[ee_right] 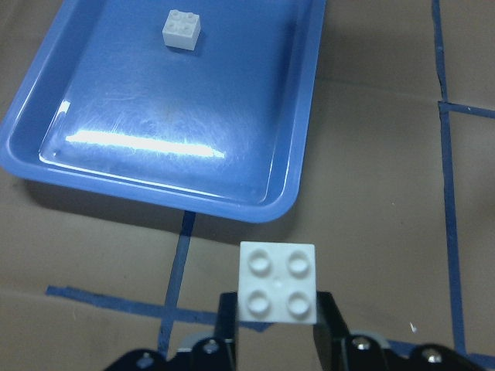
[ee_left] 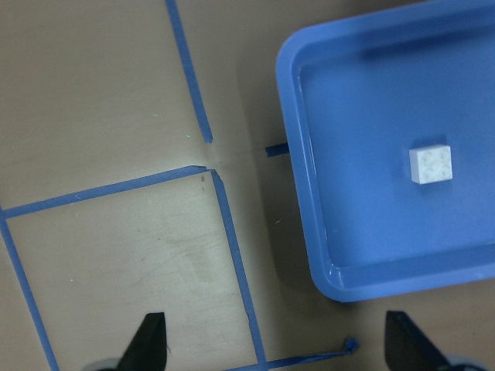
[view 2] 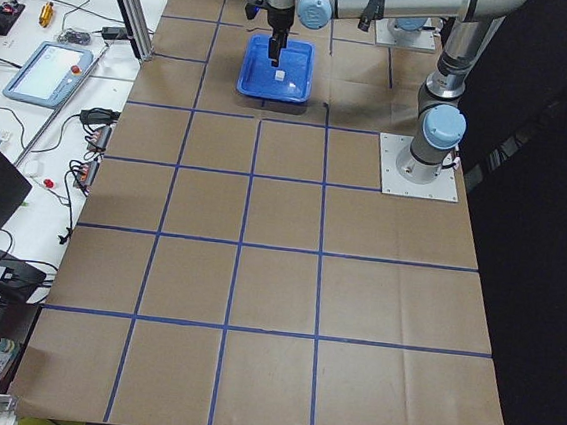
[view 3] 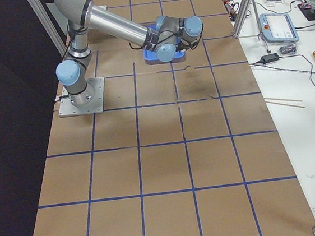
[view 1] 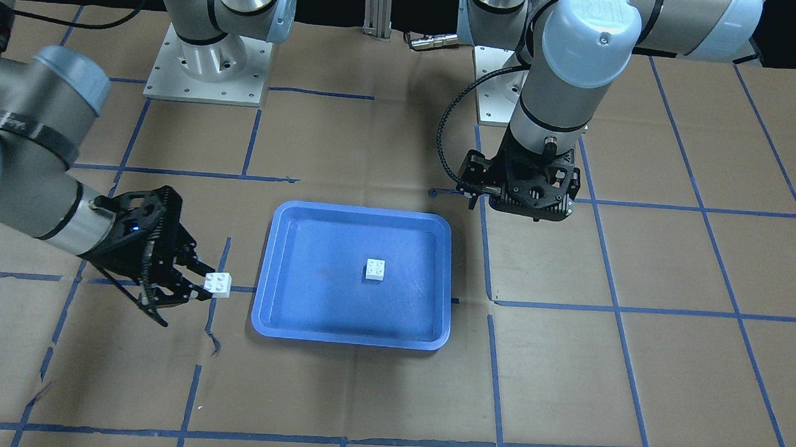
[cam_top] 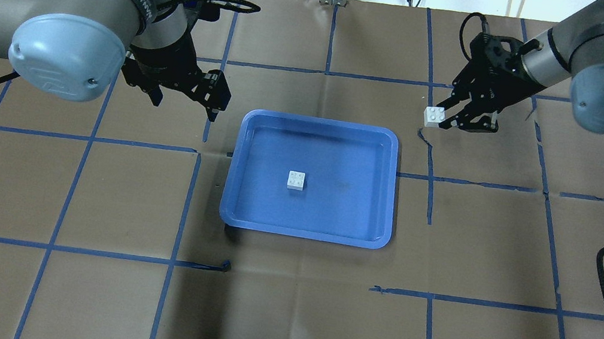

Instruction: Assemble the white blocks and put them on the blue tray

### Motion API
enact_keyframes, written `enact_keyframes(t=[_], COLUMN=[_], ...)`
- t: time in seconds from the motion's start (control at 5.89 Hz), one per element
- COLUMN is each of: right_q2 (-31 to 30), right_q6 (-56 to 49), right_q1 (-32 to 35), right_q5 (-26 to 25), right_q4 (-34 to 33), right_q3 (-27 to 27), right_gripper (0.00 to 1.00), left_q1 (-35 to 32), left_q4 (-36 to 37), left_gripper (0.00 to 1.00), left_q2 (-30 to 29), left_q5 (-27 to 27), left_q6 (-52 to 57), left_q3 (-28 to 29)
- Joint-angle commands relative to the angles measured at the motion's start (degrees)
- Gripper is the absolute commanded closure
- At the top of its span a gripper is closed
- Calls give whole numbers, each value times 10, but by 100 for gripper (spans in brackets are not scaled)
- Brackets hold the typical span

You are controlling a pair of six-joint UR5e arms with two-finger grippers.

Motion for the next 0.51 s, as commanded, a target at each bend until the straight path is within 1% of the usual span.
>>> enact_keyframes(t=[0.0, 0.17, 0.34], right_q2=[-19, -18, -12], right_q6=[139, 204, 268], right_q1=[62, 100, 129], right_q5=[-1, -4, -5], right_q4=[-150, -242, -329], right_q3=[92, 136, 174], right_gripper=[88, 88, 88], left_q1=[10, 22, 24], left_q4=[1, -1, -28], left_gripper=[1, 1, 1], left_q2=[0, 2, -6], left_q5=[-1, 1, 0], left_q6=[-5, -6, -7], left_q3=[2, 7, 26])
